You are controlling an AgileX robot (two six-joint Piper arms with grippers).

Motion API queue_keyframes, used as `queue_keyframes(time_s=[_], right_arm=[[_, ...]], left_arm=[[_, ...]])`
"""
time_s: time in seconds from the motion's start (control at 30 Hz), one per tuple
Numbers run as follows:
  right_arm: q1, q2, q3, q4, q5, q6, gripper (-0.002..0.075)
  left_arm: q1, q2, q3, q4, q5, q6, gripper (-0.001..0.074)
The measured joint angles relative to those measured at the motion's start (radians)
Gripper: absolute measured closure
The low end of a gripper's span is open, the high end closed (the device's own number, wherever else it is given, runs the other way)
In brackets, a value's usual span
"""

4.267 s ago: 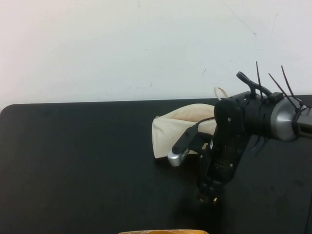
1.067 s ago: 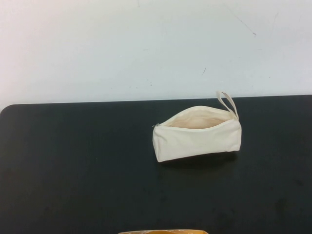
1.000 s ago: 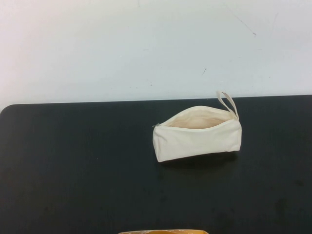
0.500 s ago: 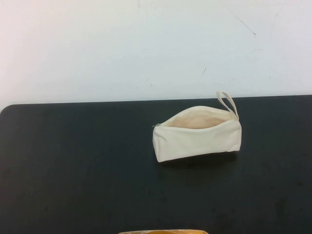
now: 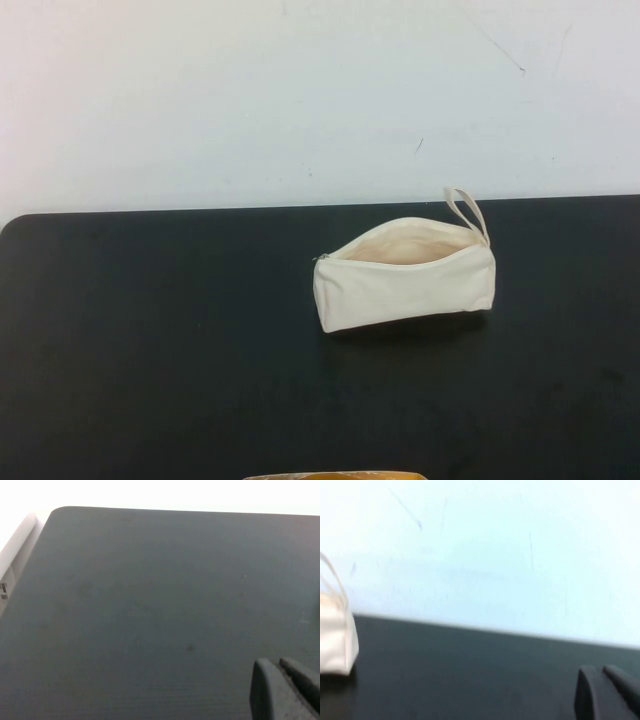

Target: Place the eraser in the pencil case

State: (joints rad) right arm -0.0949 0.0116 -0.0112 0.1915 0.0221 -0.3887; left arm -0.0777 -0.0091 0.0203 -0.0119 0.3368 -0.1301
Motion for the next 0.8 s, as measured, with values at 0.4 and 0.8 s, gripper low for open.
queue_keyframes(time_s=[0.4, 0.8], right_arm=[[0.079, -0.021, 0.040, 0.004, 0.164, -0.001, 0.0727], [0.083, -0.021, 0.040, 0.019, 0.210, 0.005, 0.0727]], left_arm=[[0.000, 0.000, 0.000, 0.000, 0.000, 0.000, 0.0738], [0.000, 0.000, 0.000, 0.000, 0.000, 0.000, 0.0738]])
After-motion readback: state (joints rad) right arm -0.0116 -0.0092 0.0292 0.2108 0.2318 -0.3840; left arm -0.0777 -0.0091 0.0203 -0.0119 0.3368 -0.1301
